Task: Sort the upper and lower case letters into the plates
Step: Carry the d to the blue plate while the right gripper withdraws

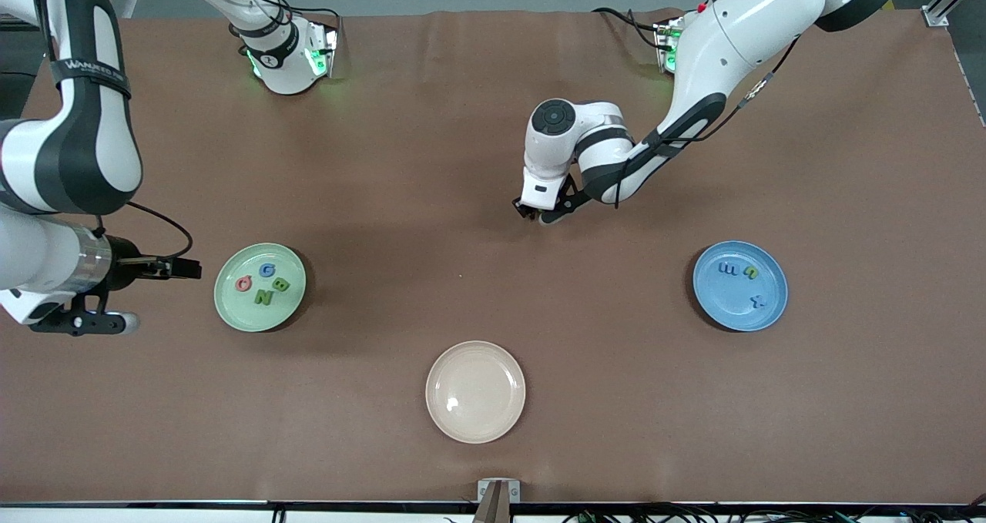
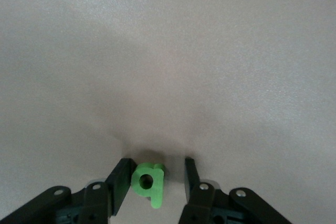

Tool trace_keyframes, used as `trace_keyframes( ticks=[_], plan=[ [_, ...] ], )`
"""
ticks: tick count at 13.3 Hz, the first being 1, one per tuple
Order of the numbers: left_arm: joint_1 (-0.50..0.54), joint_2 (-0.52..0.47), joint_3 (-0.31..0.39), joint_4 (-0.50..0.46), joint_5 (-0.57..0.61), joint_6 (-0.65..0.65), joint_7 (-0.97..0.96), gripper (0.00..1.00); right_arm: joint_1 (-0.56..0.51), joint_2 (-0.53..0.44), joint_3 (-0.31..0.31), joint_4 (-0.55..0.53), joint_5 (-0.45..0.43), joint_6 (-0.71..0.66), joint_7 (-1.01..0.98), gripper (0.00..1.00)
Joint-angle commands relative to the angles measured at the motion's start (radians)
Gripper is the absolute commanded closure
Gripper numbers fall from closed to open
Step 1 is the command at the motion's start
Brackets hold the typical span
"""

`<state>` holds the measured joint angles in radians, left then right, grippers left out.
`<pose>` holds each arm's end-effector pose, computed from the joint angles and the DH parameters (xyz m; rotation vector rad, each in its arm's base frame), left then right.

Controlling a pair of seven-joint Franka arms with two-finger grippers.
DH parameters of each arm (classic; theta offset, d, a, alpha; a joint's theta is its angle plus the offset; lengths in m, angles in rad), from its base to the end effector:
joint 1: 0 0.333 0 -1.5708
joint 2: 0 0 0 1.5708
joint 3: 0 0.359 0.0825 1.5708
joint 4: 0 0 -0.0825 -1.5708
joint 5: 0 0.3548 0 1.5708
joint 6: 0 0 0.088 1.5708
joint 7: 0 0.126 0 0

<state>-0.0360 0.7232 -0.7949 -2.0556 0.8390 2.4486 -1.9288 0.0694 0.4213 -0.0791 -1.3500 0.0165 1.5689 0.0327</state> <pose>0.4121 -0.4127 0.2067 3.0100 0.8399 0.0247 0.6469 0.0056 0.4966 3.1065 -0.0628 -0.3132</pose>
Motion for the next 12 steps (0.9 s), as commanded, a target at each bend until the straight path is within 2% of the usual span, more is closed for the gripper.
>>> trace_keyframes(
  ticks=[1, 3, 5, 9, 10, 12],
  plan=[
    [-0.004, 0.004, 0.006, -0.009, 0.002, -0.003, -0.018, 0.75, -0.008, -0.013, 0.007, 0.037, -0.029, -0.046, 0.022, 0.0],
    [-0.004, 0.004, 0.006, -0.009, 0.002, -0.003, -0.018, 0.86, -0.008, -0.012, 0.007, 0.067, -0.044, -0.046, 0.021, 0.0],
    [-0.002, 0.002, 0.006, -0.008, 0.002, -0.007, -0.018, 0.93, -0.014, -0.01, 0.007, 0.084, -0.044, -0.043, 0.01, 0.0],
    [0.037, -0.056, -0.016, 0.023, 0.0, -0.103, 0.001, 0.95, -0.036, 0.002, 0.013, 0.115, -0.041, -0.007, 0.024, 0.0],
    [0.068, -0.073, -0.045, 0.035, 0.0, -0.112, 0.002, 0.95, -0.031, 0.001, 0.015, 0.115, -0.043, -0.006, 0.021, 0.0],
    [0.209, -0.087, -0.143, 0.051, 0.0, -0.115, 0.054, 0.95, -0.042, 0.001, 0.021, 0.115, -0.018, -0.003, 0.022, 0.0]
  ],
)
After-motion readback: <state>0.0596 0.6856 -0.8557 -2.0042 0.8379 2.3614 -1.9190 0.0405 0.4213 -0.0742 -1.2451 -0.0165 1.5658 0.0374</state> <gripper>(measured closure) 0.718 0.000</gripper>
